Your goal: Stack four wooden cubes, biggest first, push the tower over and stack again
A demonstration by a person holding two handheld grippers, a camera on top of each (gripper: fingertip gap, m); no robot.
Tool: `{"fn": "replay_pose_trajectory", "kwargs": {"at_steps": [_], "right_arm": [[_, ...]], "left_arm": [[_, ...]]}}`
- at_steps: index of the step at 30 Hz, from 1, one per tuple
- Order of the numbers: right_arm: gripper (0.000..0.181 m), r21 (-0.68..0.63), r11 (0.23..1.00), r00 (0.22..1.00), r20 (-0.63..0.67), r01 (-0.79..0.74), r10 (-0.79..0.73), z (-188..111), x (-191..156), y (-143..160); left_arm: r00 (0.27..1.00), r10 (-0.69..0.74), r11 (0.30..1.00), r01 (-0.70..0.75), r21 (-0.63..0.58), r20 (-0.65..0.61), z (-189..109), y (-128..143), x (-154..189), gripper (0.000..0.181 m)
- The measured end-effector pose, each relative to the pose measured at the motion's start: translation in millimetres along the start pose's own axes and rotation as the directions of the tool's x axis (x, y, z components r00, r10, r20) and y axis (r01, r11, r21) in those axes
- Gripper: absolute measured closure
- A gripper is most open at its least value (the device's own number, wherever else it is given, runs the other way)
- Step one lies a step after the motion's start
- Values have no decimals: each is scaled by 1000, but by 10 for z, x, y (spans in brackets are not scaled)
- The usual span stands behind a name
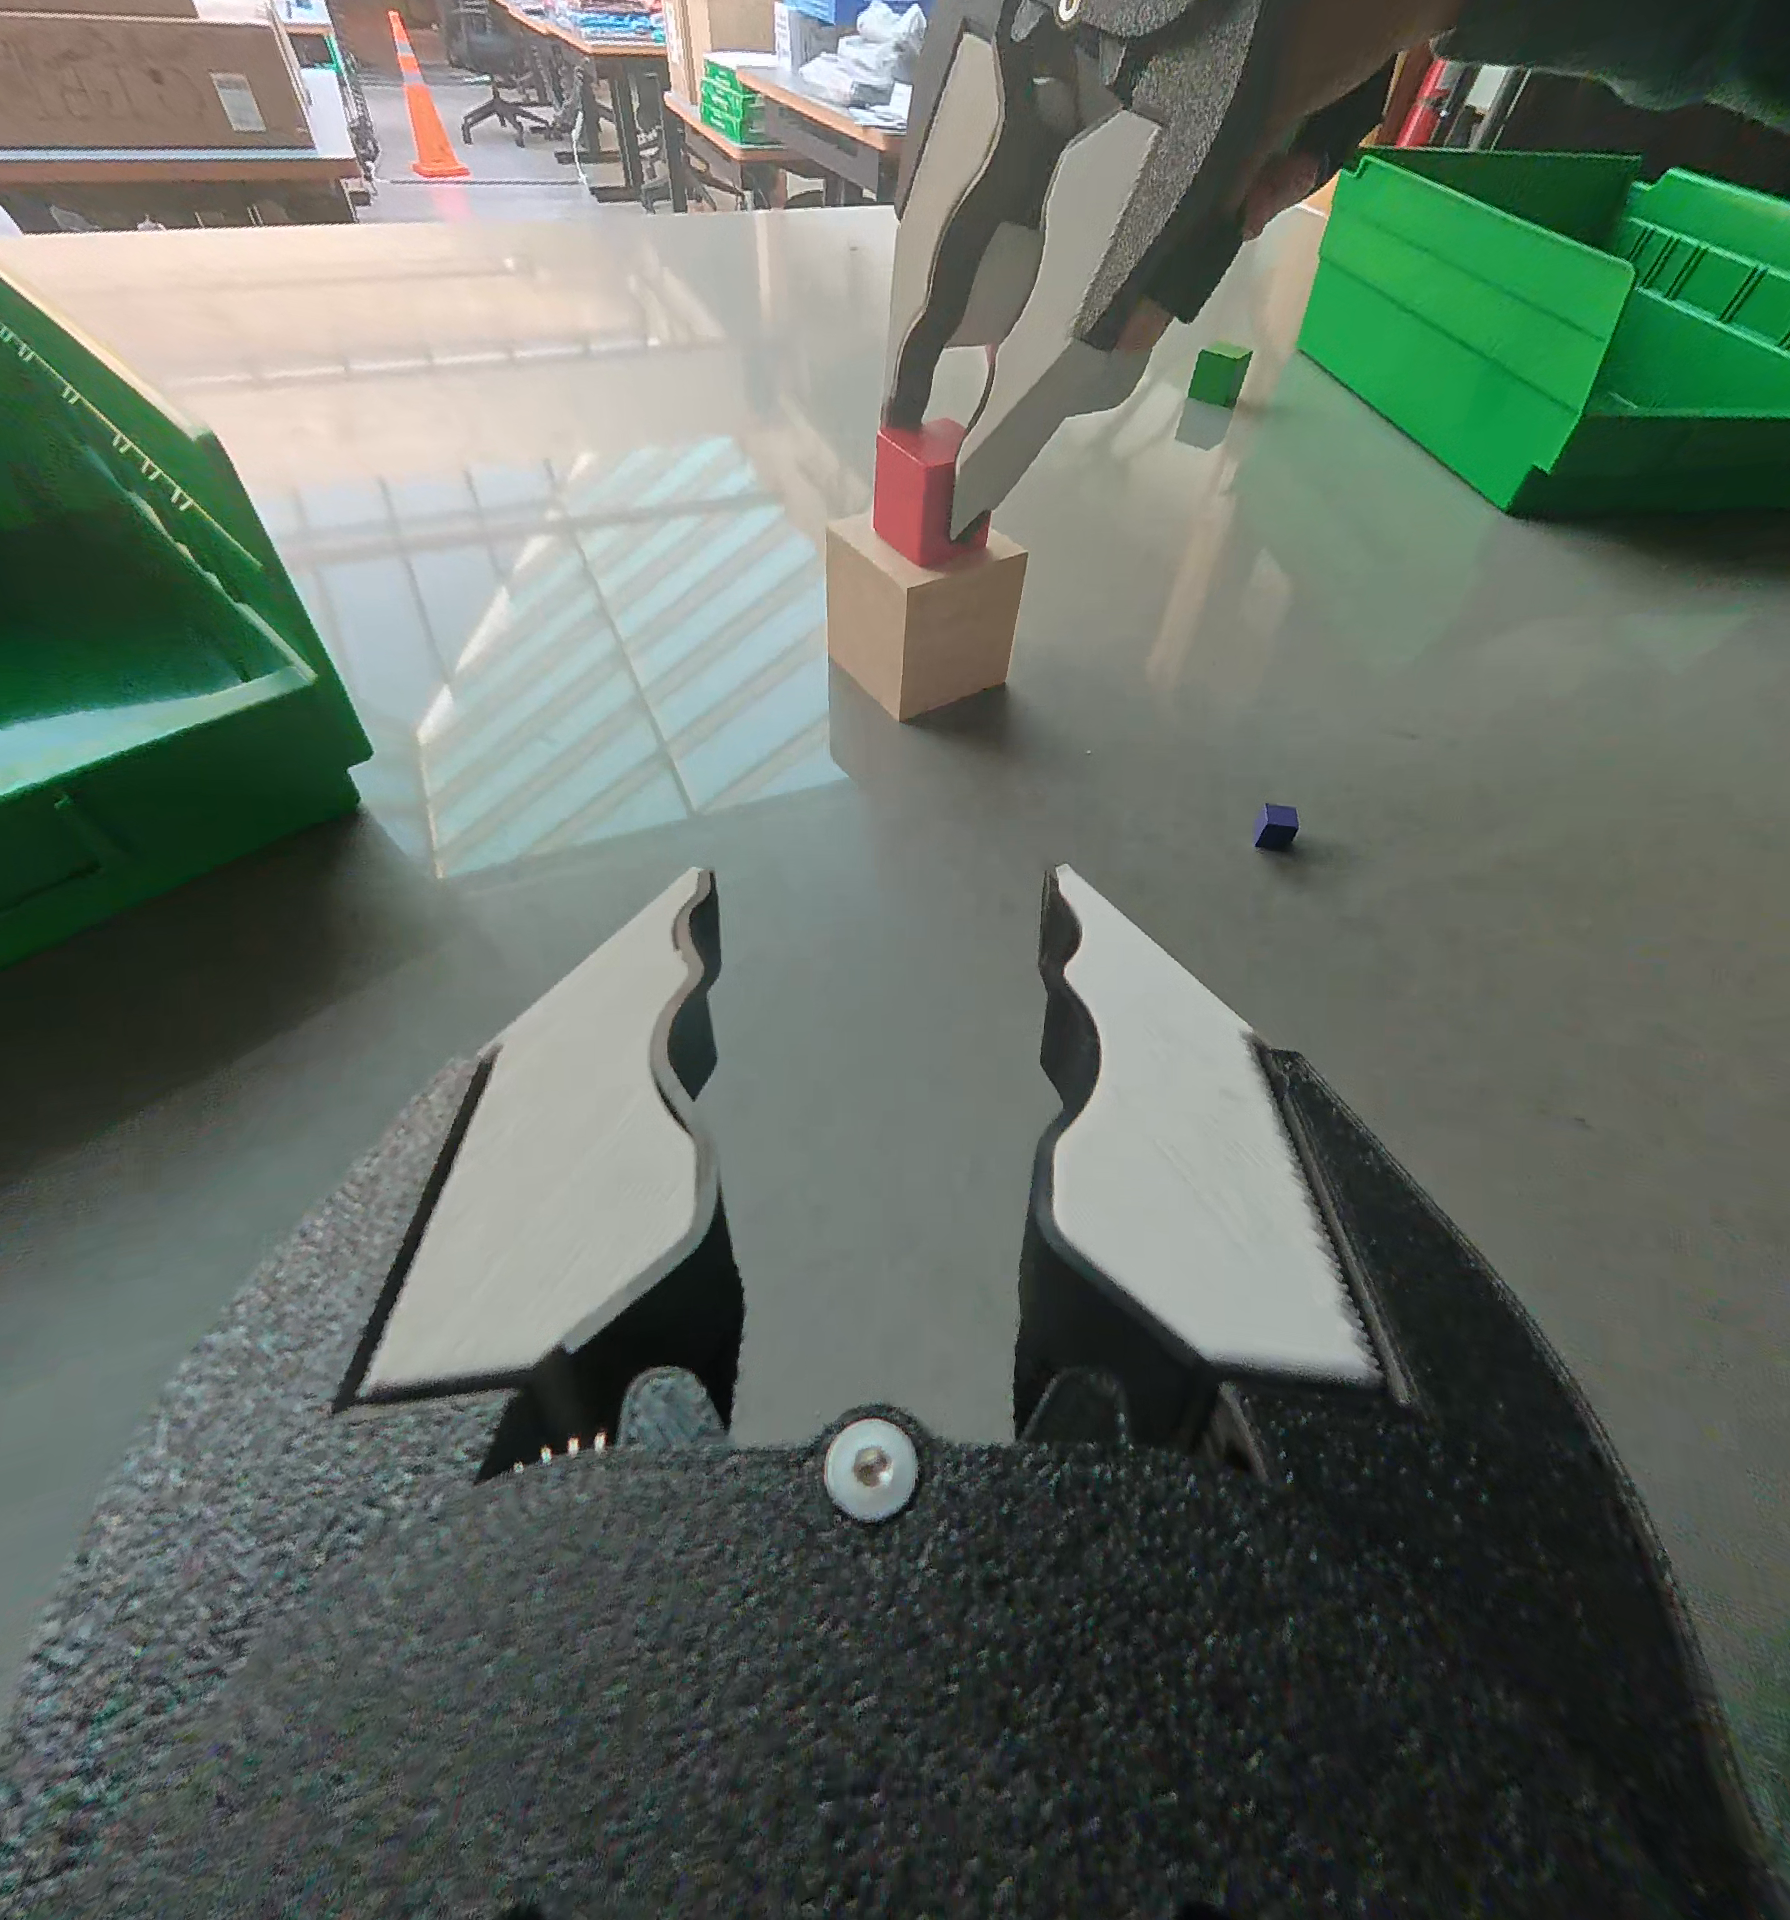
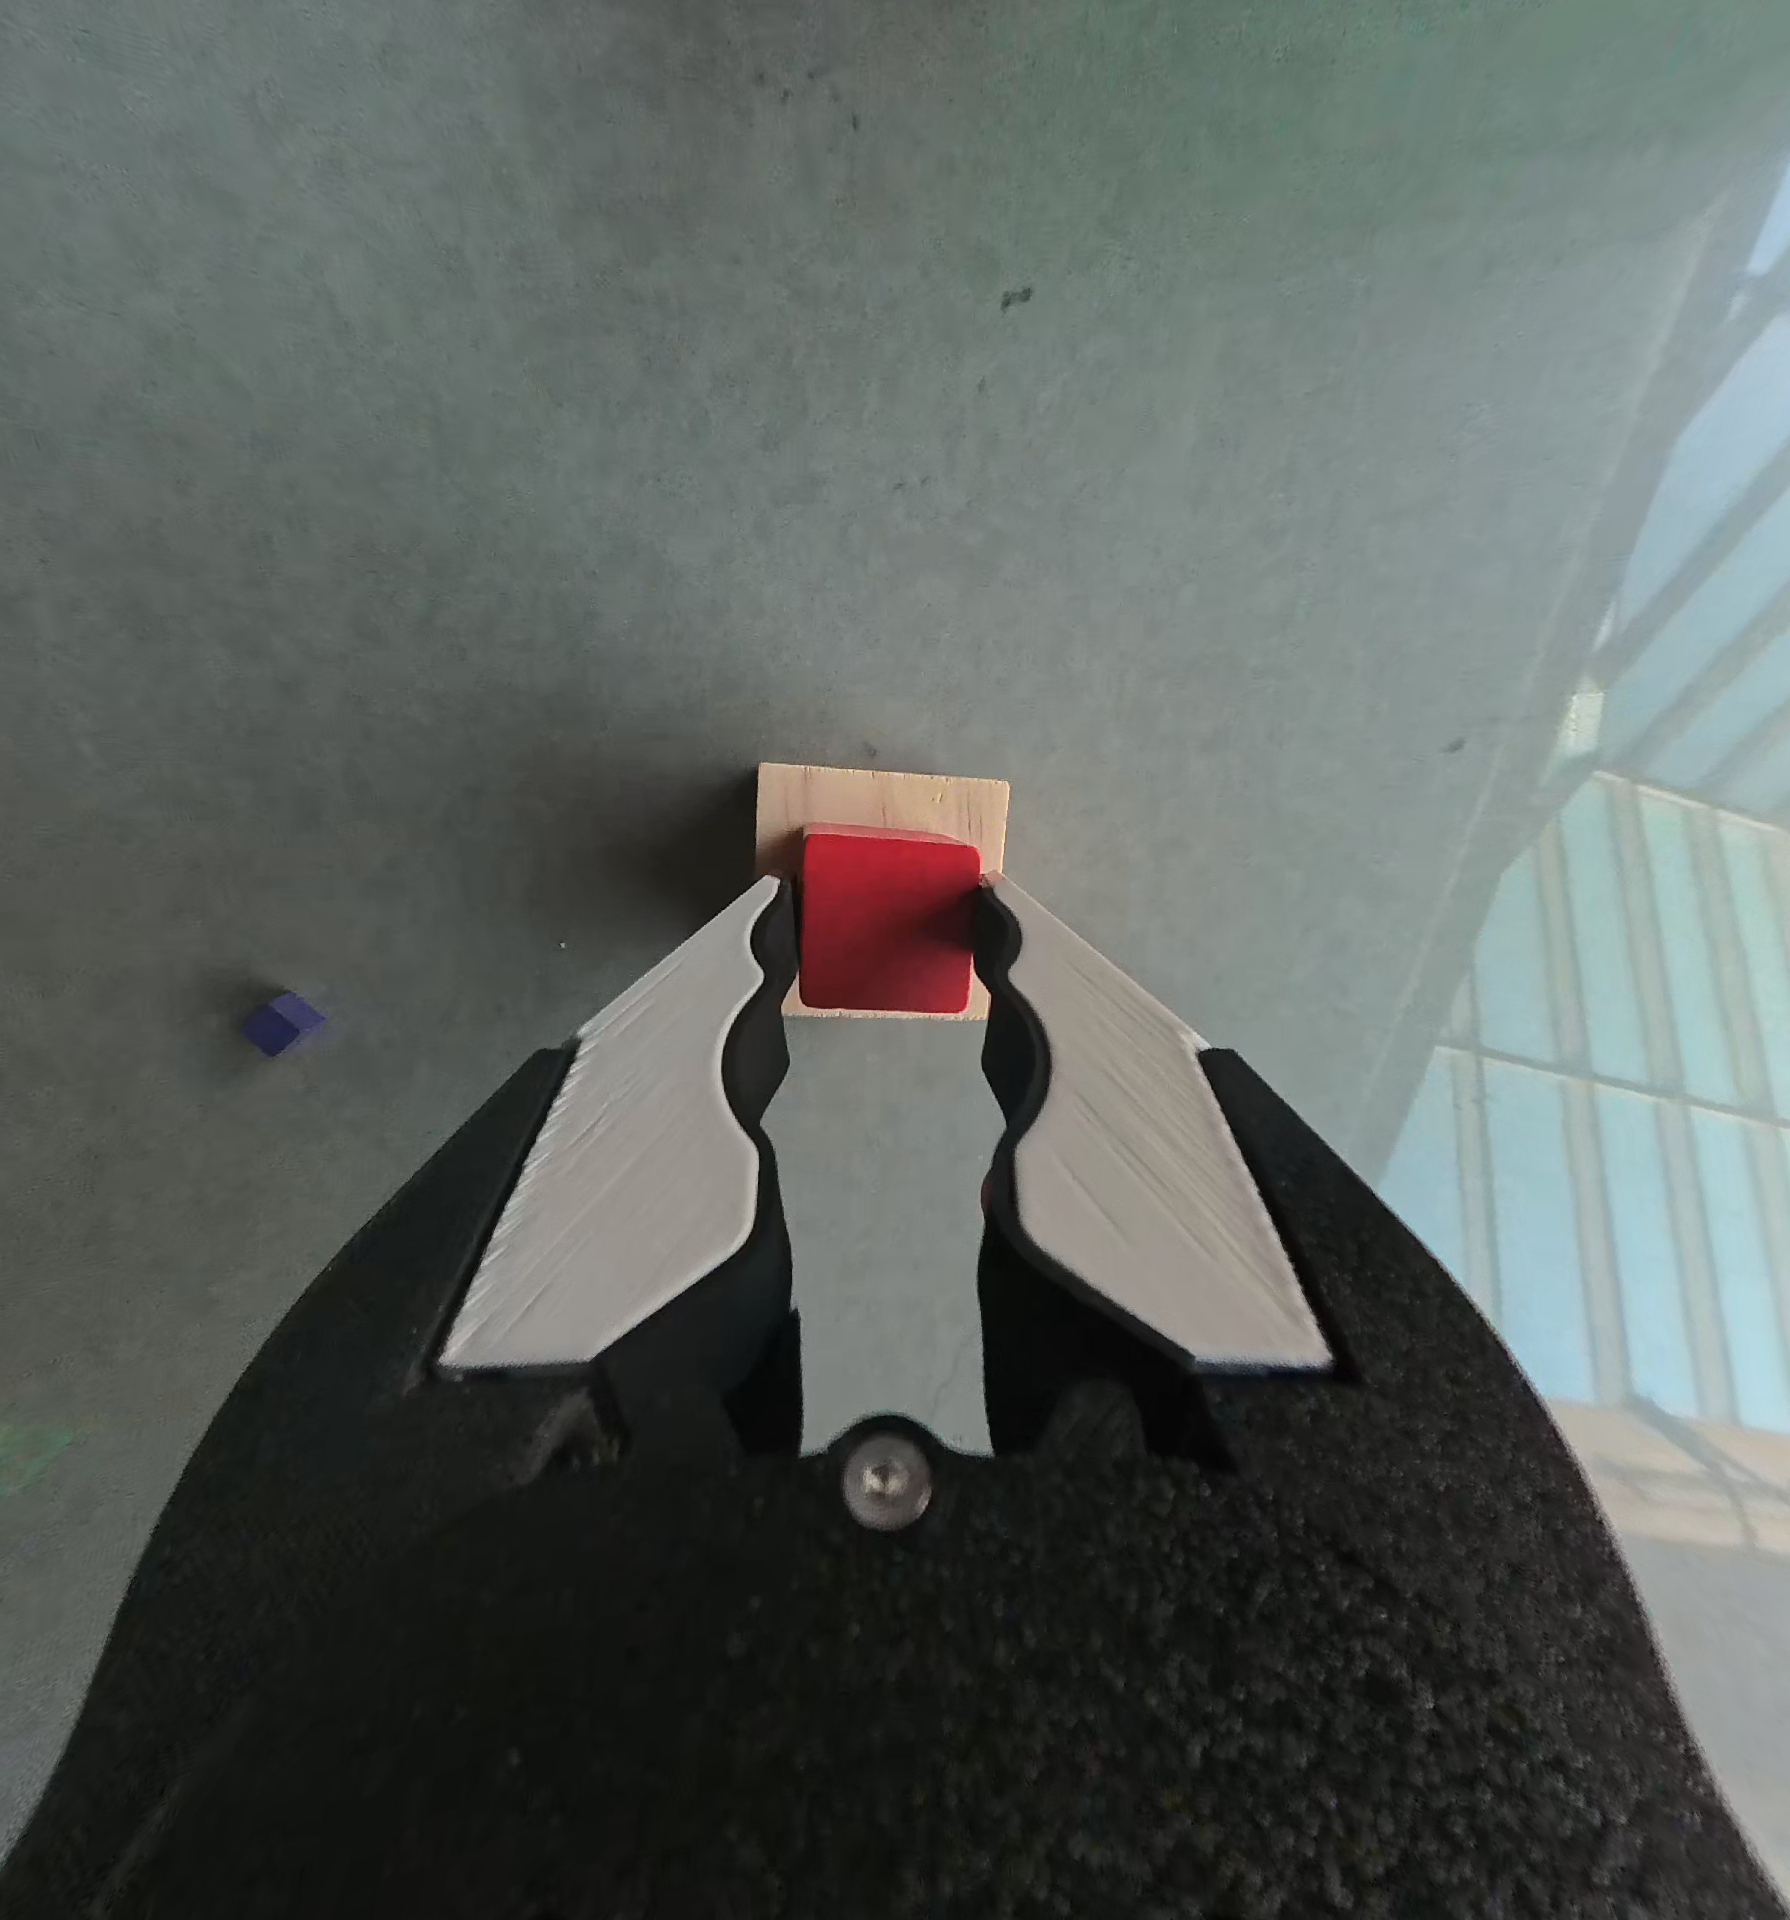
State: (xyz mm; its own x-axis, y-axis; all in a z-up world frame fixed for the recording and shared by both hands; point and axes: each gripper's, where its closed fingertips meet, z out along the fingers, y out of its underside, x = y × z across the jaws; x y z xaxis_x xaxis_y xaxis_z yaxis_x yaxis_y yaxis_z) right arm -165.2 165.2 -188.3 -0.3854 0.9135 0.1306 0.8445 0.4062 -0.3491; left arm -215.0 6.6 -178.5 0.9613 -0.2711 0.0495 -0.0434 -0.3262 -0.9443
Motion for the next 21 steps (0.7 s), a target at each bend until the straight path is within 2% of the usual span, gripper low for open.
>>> {"fn": "replay_pose_trajectory", "kwargs": {"at_steps": [15, 21], "right_arm": [[146, 24, 1000, 1000, -10, -5, 5, -6, 0, -27], [134, 146, 989, 997, -64, -36, 46, -337, 20, -130]], "left_arm": [[1000, 7, 1000, -7, -17, -22, 20, 22, 30, 119], [1000, 13, 1000, -14, -28, -28, 27, 36, 41, 119]]}}
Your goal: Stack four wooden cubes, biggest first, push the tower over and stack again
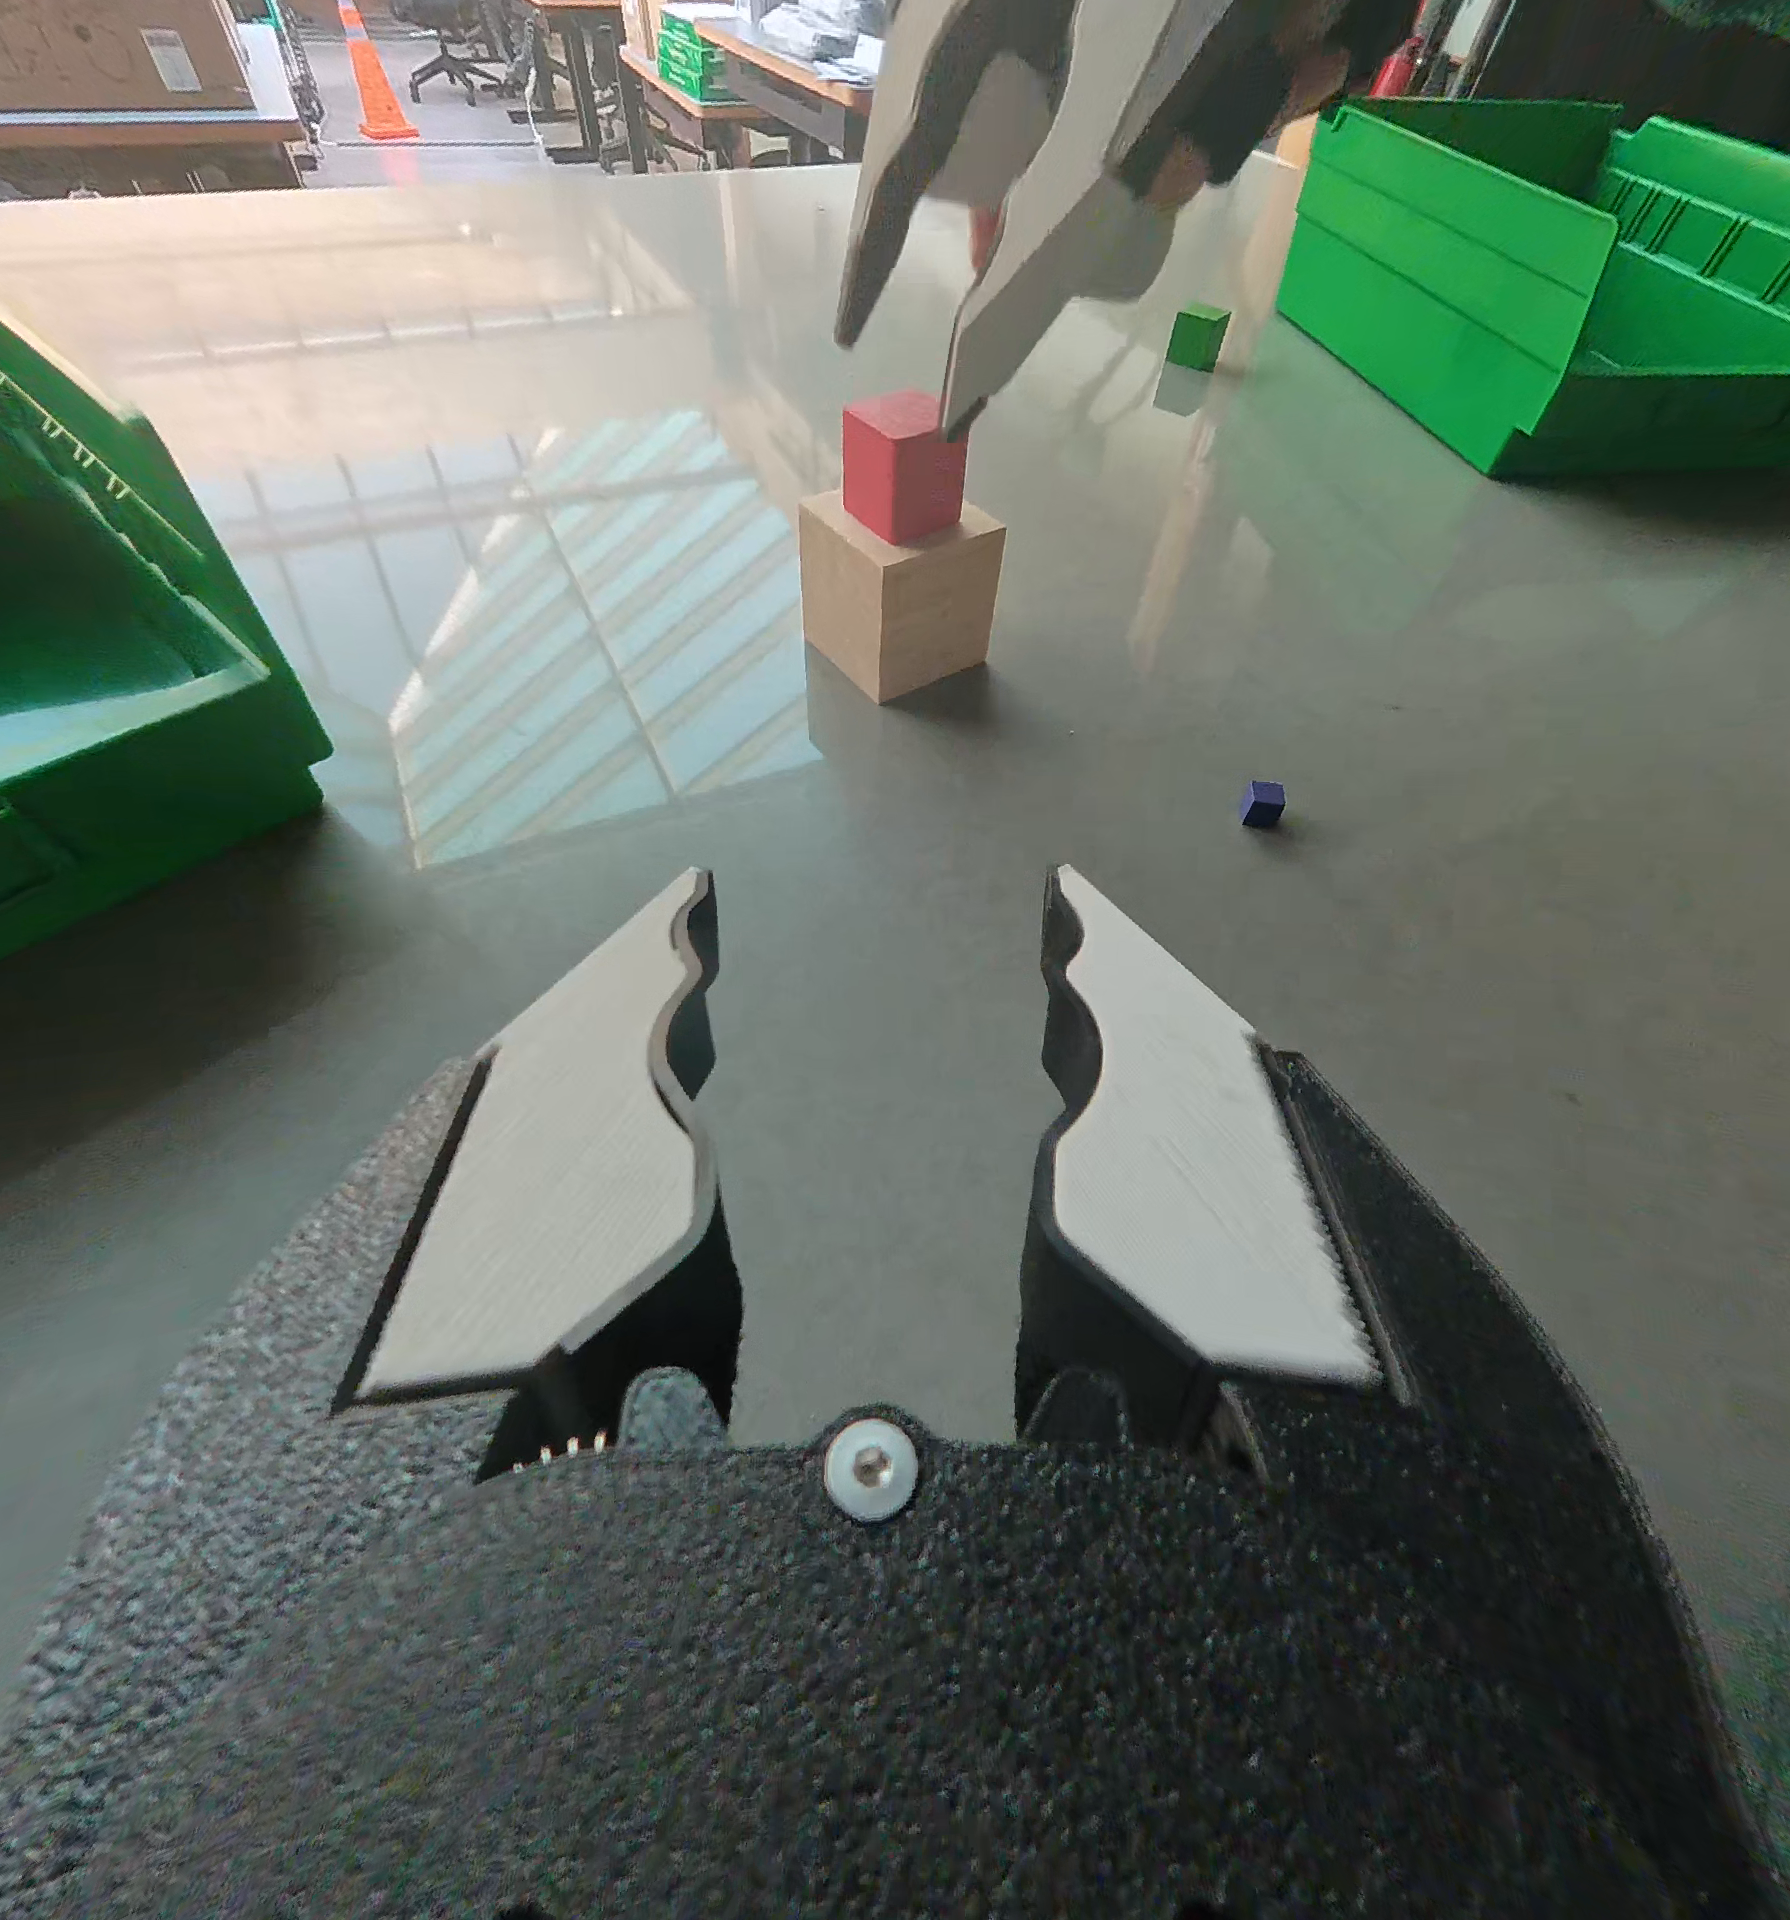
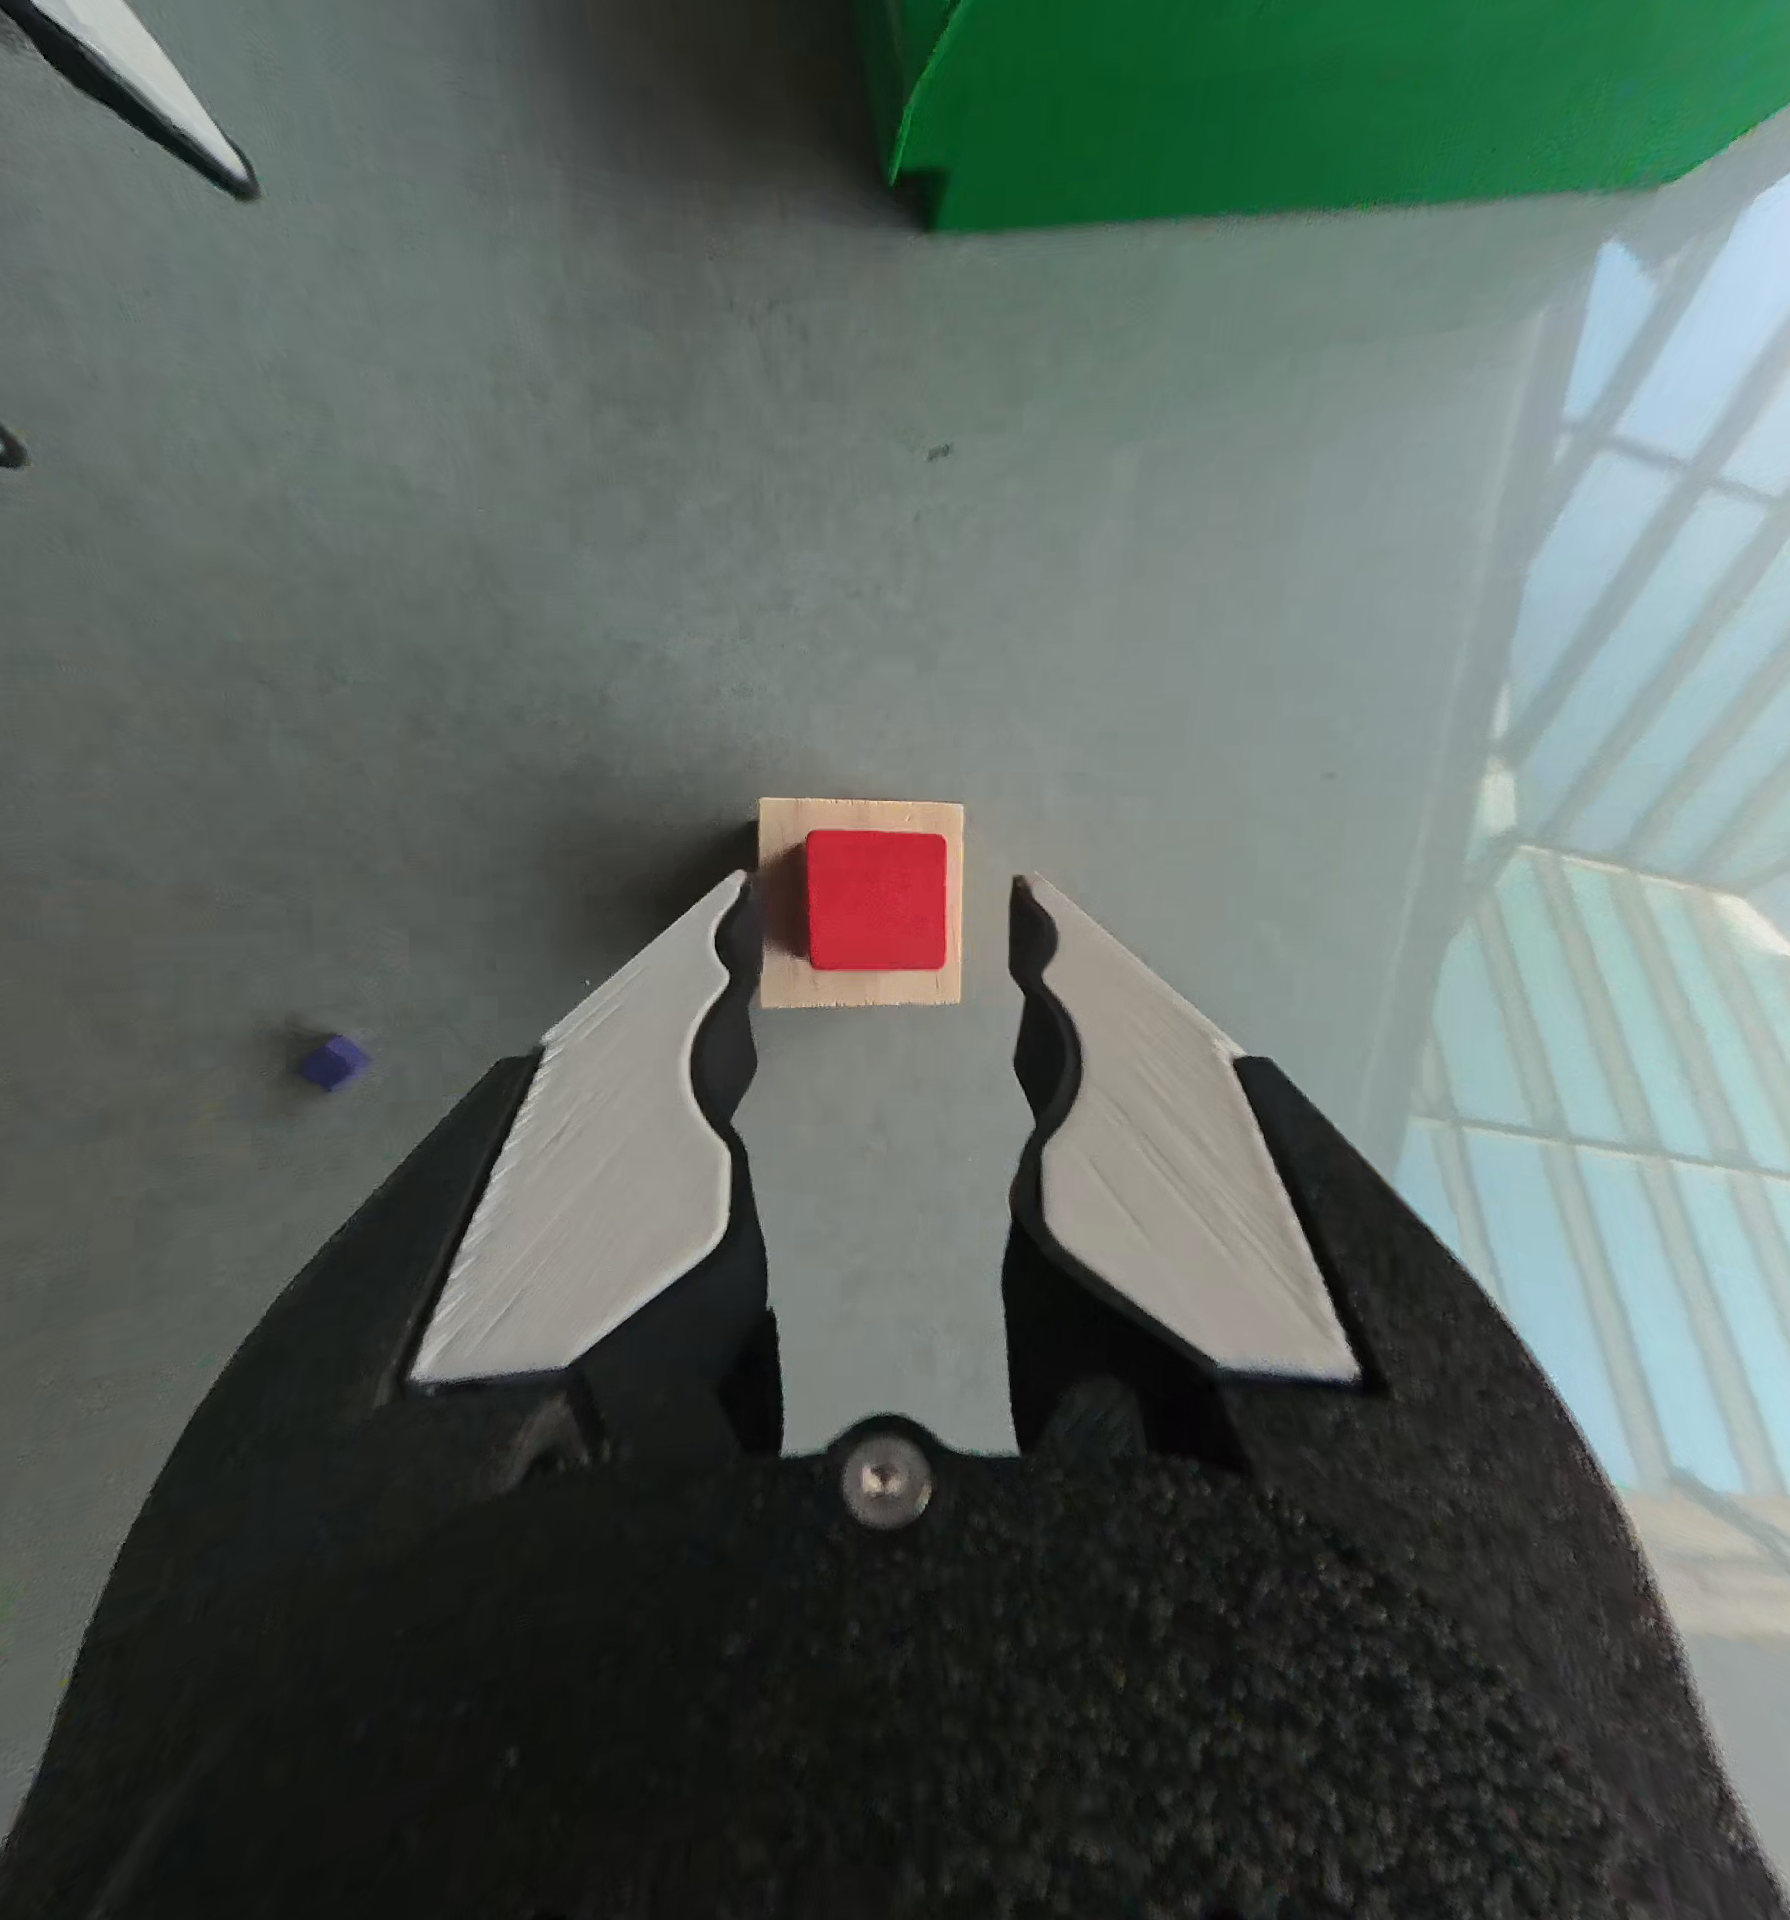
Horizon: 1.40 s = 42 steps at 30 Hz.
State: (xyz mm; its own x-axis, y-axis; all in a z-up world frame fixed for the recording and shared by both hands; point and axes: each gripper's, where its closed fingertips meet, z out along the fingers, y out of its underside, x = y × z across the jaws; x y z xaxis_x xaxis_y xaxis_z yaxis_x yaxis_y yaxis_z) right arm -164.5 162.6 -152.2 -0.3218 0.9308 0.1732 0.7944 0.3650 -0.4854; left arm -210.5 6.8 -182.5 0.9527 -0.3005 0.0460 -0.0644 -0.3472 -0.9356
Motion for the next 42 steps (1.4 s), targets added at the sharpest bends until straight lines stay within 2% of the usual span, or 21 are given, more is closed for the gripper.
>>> {"fn": "replay_pose_trajectory", "kwargs": {"at_steps": [3, 6, 9, 13, 17, 21, 23, 24, 26, 28, 34, 42], "right_arm": [[133, 46, 999, 997, -76, -28, 32, -258, 66, 74], [134, 41, 996, 984, -157, -83, 89, -526, 232, 384], [136, -84, 992, 965, -254, -91, 67, -809, 531, 1000], [137, -309, 942, 967, -251, -131, 52, -1081, 806, 2031], [136, -429, 869, 959, -239, -247, 154, -1119, 972, 2821], [136, -467, 795, 918, -271, -388, 289, -1024, 1165, 3313], [137, -460, 738, 869, -289, -494, 402, -975, 1209, 3428], [137, -462, 679, 821, -317, -571, 475, -974, 1225, 3485], [140, -424, 539, 683, -380, -728, 624, -972, 1258, 3544], [136, -381, 452, 578, -350, -806, 737, -902, 1226, 3500], [138, -282, 373, 460, -386, -884, 799, -797, 1352, 3530], [144, -275, 360, 447, -411, -892, 794, -764, 1368, 3525]], "left_arm": [[1000, 3, 1000, -3, -5, -5, 7, 4, 11, 119], [1000, 6, 1000, -6, -8, -11, 17, 1, 28, 119], [1000, 13, 1000, -13, -14, -19, 24, 0, 53, 119], [1000, 19, 1000, -20, -23, -17, 13, 14, 57, 119], [1000, -12, 999, 12, -35, 4, -5, 55, 14, 119], [999, -27, 998, 29, -50, 42, 15, 79, -47, 119], [998, -34, 998, 37, -56, 56, 35, 81, -65, 119], [997, -38, 997, 41, -58, 62, 48, 81, -72, 119], [997, -42, 997, 46, -63, 68, 78, 82, -77, 119], [997, -43, 997, 47, -65, 70, 111, 73, -73, 119], [997, -45, 997, 49, -58, 58, 160, 43, -23, 119], [997, -42, 997, 46, -66, 59, 124, 68, -56, 120]]}}
